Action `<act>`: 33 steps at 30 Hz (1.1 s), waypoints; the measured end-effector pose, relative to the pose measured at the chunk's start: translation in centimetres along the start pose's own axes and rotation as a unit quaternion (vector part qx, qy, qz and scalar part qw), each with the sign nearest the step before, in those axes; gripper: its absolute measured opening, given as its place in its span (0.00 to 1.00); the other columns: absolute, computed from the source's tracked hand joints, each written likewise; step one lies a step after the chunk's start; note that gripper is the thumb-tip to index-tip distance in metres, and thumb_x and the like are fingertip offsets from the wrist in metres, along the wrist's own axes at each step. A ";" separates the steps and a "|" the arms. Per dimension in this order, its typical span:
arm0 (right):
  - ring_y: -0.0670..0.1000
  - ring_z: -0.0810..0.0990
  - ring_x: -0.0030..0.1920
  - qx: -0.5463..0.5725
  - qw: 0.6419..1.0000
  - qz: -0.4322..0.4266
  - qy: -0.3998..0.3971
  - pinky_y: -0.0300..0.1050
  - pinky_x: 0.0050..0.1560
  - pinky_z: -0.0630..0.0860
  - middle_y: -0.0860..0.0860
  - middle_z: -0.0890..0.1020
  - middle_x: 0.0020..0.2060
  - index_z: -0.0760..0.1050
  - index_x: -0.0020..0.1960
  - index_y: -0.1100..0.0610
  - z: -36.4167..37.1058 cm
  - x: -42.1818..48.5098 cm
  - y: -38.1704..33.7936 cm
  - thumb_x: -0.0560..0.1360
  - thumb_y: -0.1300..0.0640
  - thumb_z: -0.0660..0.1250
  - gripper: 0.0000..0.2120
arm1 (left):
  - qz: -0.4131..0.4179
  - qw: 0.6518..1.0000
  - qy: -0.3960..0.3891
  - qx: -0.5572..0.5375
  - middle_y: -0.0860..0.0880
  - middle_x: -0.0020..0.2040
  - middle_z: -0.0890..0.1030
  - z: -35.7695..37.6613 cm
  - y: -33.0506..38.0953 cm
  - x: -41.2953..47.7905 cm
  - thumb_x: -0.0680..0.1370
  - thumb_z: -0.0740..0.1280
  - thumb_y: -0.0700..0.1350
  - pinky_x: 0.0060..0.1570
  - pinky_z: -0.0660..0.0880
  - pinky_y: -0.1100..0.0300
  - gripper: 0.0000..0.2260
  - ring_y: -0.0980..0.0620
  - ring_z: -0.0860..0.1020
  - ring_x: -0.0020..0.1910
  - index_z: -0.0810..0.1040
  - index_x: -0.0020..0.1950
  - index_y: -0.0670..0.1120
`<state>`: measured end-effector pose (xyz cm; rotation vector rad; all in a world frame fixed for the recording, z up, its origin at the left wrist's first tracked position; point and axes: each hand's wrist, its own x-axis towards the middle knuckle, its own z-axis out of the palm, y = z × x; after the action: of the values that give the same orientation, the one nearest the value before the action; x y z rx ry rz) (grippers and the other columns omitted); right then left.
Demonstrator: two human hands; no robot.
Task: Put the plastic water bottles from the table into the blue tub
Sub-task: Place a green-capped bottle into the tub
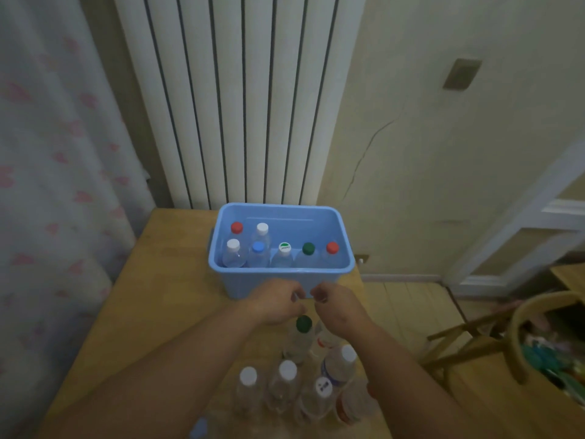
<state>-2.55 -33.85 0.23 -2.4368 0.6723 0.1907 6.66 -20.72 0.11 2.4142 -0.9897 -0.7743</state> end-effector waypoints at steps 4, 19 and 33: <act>0.50 0.79 0.49 0.021 1.000 -0.001 -0.002 0.43 0.48 0.76 0.51 0.82 0.50 0.78 0.54 0.51 0.0 -0.3 1.4 0.75 0.59 0.60 0.11 | 0.003 0.994 -0.040 0.100 0.50 0.59 0.78 2.4 1.3 0.0 0.75 0.68 0.52 0.54 0.74 0.54 0.17 0.48 0.77 0.56 0.76 0.64 0.52; 0.50 0.78 0.55 0.052 0.998 -0.038 0.006 0.39 0.52 0.71 0.50 0.81 0.54 0.77 0.58 0.52 -1.1 0.7 1.7 0.76 0.62 0.62 0.14 | -0.022 0.992 0.074 0.096 0.52 0.45 0.77 -2.7 1.4 -0.1 0.77 0.68 0.50 0.43 0.73 0.62 0.06 0.53 0.77 0.45 0.76 0.51 0.50; 0.50 0.70 0.65 0.315 0.939 -0.133 -0.022 0.52 0.64 0.72 0.46 0.70 0.65 0.58 0.72 0.42 -2.1 2.6 -8.3 0.69 0.60 0.65 0.35 | 0.119 0.979 0.105 0.128 0.54 0.52 0.76 -18.6 1.7 -2.7 0.77 0.65 0.54 0.46 0.80 0.51 0.11 0.51 0.76 0.48 0.73 0.59 0.59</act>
<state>3.83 -30.37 5.44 -1.8656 0.3079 -0.0739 15.95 -16.80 16.08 2.4605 -1.3256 -0.3154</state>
